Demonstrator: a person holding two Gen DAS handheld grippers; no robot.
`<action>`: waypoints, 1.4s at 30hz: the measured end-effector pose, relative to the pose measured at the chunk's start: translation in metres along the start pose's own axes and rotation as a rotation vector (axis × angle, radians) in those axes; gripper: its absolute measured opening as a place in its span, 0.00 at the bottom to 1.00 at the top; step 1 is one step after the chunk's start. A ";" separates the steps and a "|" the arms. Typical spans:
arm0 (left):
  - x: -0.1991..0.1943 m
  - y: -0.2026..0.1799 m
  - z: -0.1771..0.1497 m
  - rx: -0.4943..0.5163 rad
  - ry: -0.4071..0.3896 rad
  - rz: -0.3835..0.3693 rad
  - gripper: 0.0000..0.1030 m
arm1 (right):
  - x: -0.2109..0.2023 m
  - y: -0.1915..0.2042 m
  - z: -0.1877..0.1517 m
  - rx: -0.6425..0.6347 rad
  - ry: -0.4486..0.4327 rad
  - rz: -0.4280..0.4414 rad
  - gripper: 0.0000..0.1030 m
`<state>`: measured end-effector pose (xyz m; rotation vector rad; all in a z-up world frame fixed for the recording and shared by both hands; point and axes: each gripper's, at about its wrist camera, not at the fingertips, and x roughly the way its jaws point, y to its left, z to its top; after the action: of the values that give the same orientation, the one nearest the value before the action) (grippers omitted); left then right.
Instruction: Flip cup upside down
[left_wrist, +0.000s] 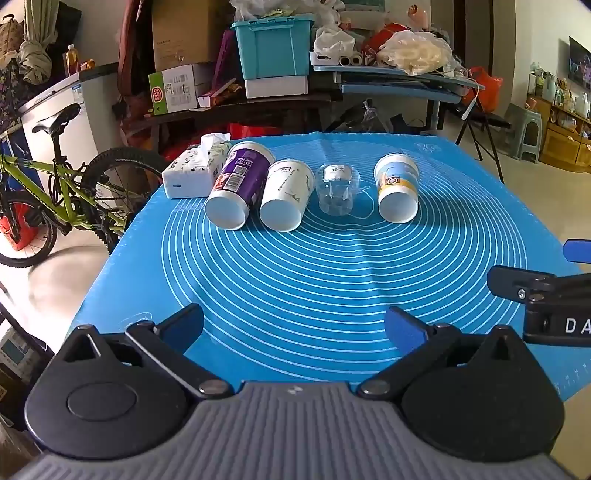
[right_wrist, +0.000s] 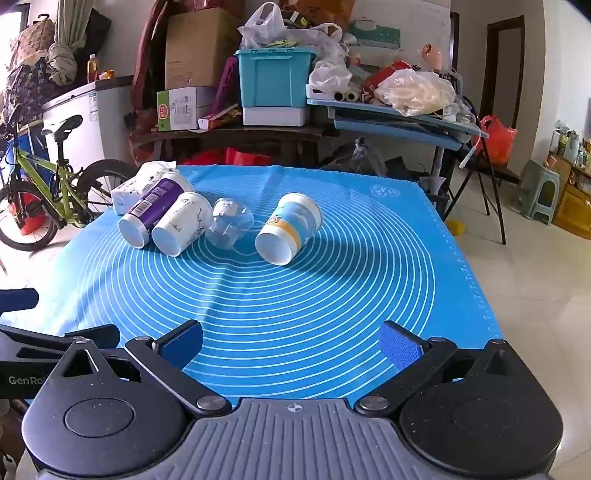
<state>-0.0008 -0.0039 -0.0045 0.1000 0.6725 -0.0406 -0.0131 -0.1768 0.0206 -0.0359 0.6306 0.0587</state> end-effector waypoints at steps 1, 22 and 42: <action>0.002 -0.001 -0.001 0.000 -0.001 0.000 0.99 | 0.004 0.004 -0.001 0.002 -0.001 -0.001 1.00; -0.002 -0.001 0.001 -0.006 -0.002 -0.012 0.99 | 0.005 0.005 -0.003 -0.001 0.013 -0.010 1.00; -0.002 -0.001 0.001 -0.004 -0.002 -0.011 0.99 | 0.005 0.004 -0.003 -0.003 0.017 -0.013 1.00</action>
<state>-0.0018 -0.0045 -0.0028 0.0926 0.6711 -0.0496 -0.0110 -0.1726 0.0157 -0.0431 0.6477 0.0465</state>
